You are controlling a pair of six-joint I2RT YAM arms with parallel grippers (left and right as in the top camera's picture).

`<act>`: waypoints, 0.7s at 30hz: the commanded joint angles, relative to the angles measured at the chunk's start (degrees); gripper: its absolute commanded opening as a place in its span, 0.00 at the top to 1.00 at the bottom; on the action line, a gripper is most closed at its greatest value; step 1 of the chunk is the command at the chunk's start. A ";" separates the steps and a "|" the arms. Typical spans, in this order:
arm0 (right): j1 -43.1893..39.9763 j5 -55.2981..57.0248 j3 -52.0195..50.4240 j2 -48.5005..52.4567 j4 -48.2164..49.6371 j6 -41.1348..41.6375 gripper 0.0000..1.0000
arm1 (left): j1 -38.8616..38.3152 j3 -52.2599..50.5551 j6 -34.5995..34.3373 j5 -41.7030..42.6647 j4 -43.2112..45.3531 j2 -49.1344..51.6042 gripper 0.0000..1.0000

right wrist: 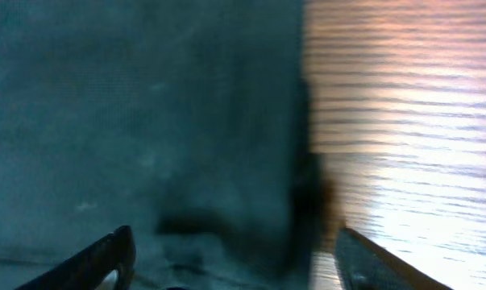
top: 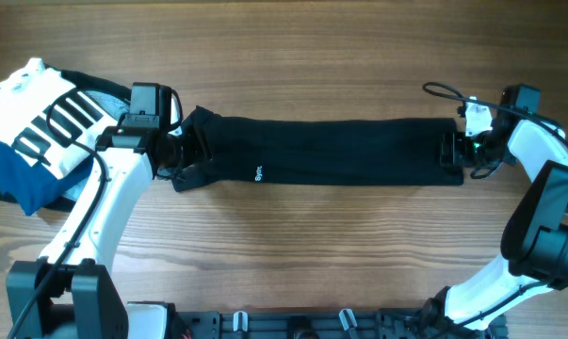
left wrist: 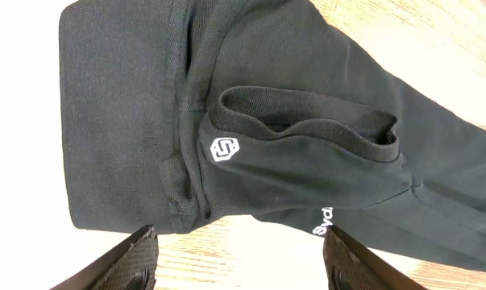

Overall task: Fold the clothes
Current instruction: 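Lift the strip's right end with the right gripper and fold it leftward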

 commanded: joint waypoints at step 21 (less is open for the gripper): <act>1.81 7.65 13.64 -1.09 -13.51 13.81 0.96 | 5.55 0.63 2.34 -0.24 -4.33 -0.09 0.34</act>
